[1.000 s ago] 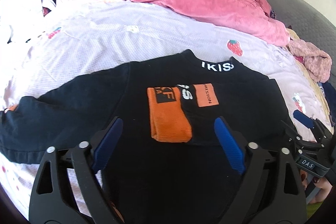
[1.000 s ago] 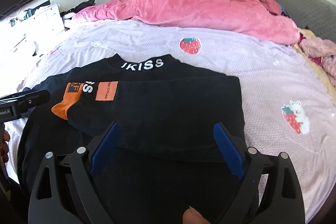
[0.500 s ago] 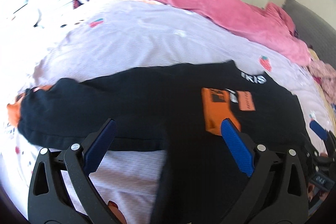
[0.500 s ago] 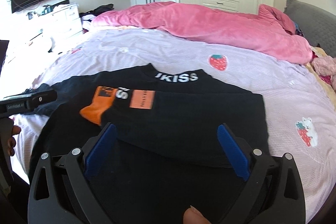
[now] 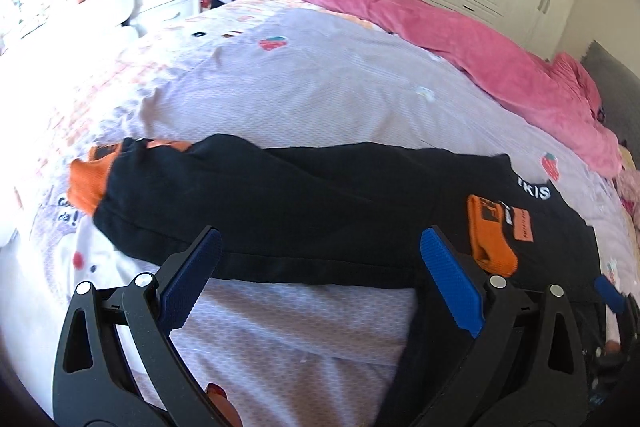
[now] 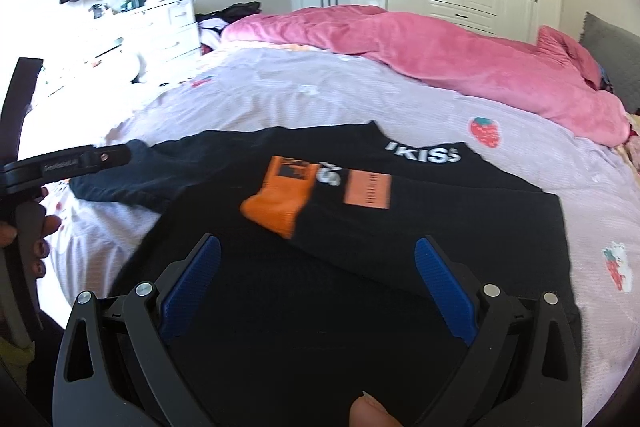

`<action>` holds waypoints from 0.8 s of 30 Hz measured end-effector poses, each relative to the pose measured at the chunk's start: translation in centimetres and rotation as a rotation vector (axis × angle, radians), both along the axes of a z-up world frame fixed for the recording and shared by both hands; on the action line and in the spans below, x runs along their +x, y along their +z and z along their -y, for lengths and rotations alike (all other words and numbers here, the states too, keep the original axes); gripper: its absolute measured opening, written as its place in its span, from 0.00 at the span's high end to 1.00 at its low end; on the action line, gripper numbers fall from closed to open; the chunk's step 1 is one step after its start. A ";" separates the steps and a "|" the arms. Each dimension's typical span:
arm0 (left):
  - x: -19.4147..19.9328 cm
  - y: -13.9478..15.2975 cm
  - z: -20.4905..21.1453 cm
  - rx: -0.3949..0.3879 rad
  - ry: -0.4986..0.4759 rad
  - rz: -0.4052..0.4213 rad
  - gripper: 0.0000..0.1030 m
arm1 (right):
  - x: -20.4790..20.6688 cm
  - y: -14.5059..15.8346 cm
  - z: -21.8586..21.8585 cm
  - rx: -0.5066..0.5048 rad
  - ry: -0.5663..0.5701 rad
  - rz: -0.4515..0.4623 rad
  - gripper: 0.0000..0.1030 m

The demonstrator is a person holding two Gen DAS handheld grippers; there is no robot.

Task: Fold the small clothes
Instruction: 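Grasp the orange-cuffed sock at the sleeve end with the left tool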

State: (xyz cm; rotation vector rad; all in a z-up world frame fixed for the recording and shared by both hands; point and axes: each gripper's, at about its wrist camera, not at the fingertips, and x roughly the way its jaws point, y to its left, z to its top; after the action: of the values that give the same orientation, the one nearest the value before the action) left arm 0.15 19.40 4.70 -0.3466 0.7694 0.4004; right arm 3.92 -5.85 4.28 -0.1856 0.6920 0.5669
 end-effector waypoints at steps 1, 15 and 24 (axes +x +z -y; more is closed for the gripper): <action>-0.2 0.0 -0.5 -0.008 0.011 0.003 0.09 | -0.2 0.0 -0.4 -0.004 0.007 0.003 0.05; -3.6 1.0 -6.6 -0.032 0.239 0.072 0.09 | -0.4 0.0 -4.9 0.030 0.087 -0.044 0.05; -6.0 0.0 -11.1 -0.110 0.383 0.068 0.09 | -1.7 -0.9 -7.7 -0.005 0.169 -0.051 0.05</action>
State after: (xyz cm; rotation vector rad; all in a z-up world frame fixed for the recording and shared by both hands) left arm -5.87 30.54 4.71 -0.6111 0.6594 0.7034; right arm 2.26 1.83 3.40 -0.2366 0.7314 0.7335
